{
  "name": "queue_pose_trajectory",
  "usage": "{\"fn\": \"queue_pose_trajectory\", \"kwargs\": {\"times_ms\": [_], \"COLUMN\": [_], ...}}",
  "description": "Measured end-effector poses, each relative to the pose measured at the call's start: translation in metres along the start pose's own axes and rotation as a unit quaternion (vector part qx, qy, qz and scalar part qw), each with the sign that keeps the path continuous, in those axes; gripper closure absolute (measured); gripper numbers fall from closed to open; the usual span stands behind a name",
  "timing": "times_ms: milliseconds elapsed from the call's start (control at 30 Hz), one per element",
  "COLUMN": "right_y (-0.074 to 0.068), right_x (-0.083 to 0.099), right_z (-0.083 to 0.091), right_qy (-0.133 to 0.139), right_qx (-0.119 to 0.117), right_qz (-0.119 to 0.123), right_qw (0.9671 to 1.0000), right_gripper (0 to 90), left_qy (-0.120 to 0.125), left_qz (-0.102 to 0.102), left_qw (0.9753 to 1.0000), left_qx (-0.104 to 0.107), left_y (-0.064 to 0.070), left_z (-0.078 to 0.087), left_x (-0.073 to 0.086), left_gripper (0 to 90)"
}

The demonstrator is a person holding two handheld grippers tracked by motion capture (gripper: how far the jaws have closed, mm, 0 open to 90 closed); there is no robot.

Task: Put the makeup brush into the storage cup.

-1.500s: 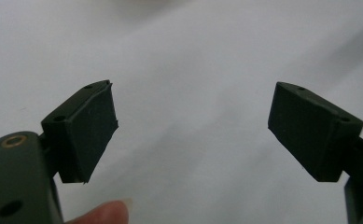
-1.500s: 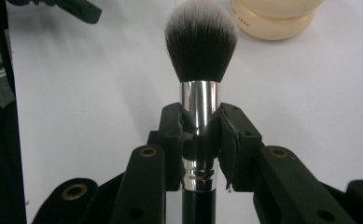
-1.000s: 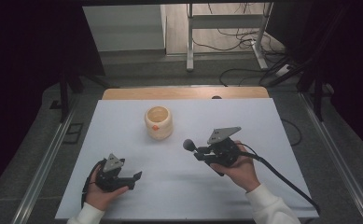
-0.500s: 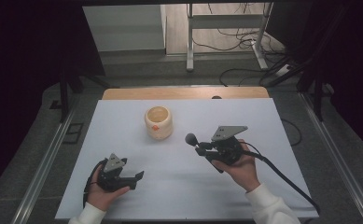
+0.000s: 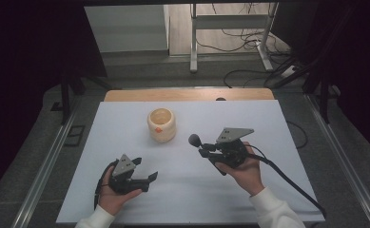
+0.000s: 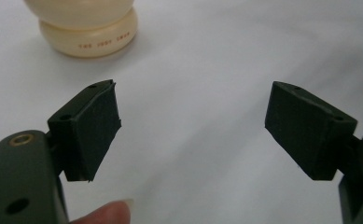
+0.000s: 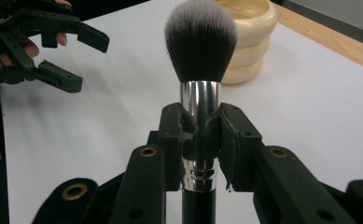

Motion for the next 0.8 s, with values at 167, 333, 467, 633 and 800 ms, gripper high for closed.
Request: {"fn": "queue_pose_trajectory", "kwargs": {"times_ms": [167,333,467,633,800], "right_y": [0.001,0.0,0.0,0.0,0.0], "right_x": [-0.001,-0.001,-0.001,-0.001,-0.001], "right_z": [0.001,0.0,0.0,0.0,-0.002], "right_qy": [0.004,0.003,0.003,0.003,0.004], "right_qx": [0.002,0.002,0.002,0.002,0.002], "right_qz": [-0.002,-0.001,-0.001,0.0,-0.001], "right_qw": [1.0,1.0,1.0,1.0,1.0], "right_gripper": [72.0,72.0,72.0,71.9,72.0], "left_qy": [0.007,0.013,0.007,0.007,0.009], "left_qz": [0.003,0.003,-0.002,-0.002,0.005], "left_qw": [0.9999,0.9997,0.9995,0.9997,0.9995], "left_qx": [0.011,0.019,0.032,0.025,0.031], "left_y": [0.006,0.014,0.02,0.022,0.025], "left_z": [-0.004,-0.011,-0.014,-0.016,-0.022], "left_x": [-0.005,-0.011,-0.012,-0.016,-0.021], "left_gripper": [18.4,18.5,21.7,20.7,21.0]}}
Point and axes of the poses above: each handheld gripper's, and its own axes: z roughly backward along the jaws, x roughly out of its underside, y roughly to its right, the point moved 8 cm from there along -z, roughly forward along the jaws, and after that the axes turned 4 degrees about z, right-handed, at the moved point
